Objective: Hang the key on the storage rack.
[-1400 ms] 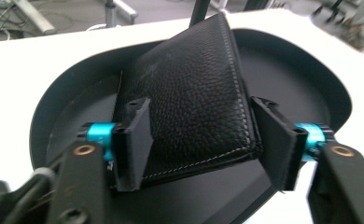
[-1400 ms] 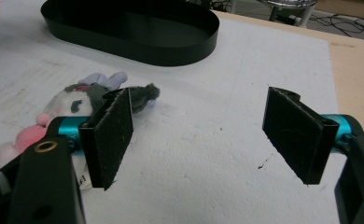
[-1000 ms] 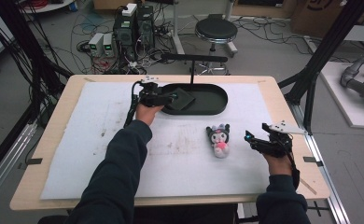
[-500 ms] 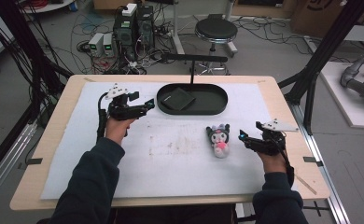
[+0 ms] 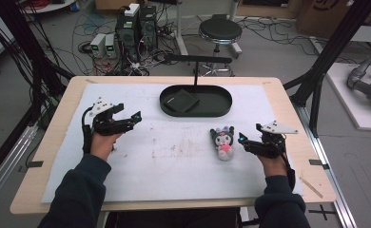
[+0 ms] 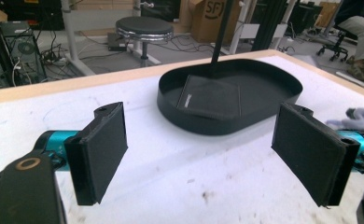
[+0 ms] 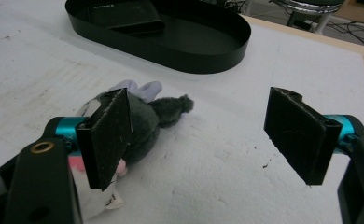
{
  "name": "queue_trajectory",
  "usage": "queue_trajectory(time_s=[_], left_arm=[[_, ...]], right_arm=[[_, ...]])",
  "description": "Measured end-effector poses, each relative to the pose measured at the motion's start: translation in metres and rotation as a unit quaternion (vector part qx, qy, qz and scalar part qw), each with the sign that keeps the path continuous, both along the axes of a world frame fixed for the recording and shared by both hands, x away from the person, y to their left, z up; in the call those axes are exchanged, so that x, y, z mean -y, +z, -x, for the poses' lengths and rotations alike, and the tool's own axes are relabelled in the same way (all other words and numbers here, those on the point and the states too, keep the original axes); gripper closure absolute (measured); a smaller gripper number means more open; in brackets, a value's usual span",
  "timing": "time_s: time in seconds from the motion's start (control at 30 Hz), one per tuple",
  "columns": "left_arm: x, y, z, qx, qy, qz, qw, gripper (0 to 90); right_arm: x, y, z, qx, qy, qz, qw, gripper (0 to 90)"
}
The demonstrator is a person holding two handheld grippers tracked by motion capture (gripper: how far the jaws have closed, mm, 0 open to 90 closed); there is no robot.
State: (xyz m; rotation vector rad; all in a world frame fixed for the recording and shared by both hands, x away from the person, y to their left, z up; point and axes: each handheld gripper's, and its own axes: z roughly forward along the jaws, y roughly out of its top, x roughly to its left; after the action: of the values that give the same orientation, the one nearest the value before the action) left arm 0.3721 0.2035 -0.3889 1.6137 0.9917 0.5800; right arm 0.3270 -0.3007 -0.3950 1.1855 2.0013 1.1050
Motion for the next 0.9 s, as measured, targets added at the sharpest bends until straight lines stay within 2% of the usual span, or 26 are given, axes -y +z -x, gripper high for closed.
queue_trajectory(time_s=[0.07, 0.23, 0.5, 0.7, 0.8, 0.9], left_arm=[[-0.005, -0.003, 0.004, 0.0, 0.003, -0.006, 1.0, 17.8], [-0.017, -0.01, 0.012, 0.005, 0.008, 0.006, 0.9999, 17.8], [-0.029, -0.022, 0.025, 0.008, 0.021, 0.004, 0.9997, 17.9], [-0.032, -0.029, 0.024, -0.005, 0.02, 0.005, 0.9998, 18.0], [-0.032, -0.031, 0.022, -0.01, 0.017, 0.003, 0.9998, 18.1], [-0.033, -0.031, 0.021, -0.011, 0.014, 0.006, 0.9998, 18.4]], right_arm=[[-0.004, 0.0, 0.0, -0.002, 0.003, 0.001, 1.0, 21.9], [-0.015, -0.002, 0.001, -0.003, 0.017, 0.013, 0.9998, 20.8], [-0.033, -0.004, 0.003, -0.01, 0.031, 0.03, 0.999, 20.3], [-0.05, -0.006, 0.004, -0.018, 0.024, 0.036, 0.9989, 20.3], [-0.063, -0.009, 0.0, -0.027, 0.024, 0.053, 0.9979, 20.4], [-0.08, -0.015, -0.004, -0.038, 0.021, 0.091, 0.9949, 20.3]])
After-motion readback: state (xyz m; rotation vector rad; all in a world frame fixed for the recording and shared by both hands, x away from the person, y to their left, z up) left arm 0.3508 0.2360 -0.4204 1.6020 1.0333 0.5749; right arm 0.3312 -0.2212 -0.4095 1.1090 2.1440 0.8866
